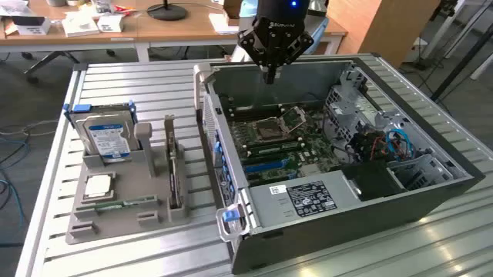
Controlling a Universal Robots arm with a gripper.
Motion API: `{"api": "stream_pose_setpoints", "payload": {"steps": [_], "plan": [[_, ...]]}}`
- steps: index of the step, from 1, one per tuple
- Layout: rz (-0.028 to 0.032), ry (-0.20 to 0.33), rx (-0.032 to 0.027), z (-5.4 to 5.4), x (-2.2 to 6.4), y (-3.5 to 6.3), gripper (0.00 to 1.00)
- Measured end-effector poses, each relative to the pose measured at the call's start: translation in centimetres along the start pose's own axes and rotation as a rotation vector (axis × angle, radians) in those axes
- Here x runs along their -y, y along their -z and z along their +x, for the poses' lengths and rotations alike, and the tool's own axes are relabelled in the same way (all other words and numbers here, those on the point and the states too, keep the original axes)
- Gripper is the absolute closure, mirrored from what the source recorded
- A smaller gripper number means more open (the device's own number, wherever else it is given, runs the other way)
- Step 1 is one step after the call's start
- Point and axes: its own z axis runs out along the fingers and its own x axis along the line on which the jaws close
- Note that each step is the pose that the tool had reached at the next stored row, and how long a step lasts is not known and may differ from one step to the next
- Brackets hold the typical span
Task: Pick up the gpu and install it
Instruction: 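Reach for the gpu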
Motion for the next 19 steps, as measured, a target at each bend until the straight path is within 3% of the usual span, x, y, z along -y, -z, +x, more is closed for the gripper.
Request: {"api": "stream_pose_setpoints", "payload": {"steps": [14,19], "plan": [[0.0,0.0,0.0001,0.03,0.0,-0.01,0.9],[0.0001,0.0,0.0,0.97,0.08,-0.09,0.9]]}}
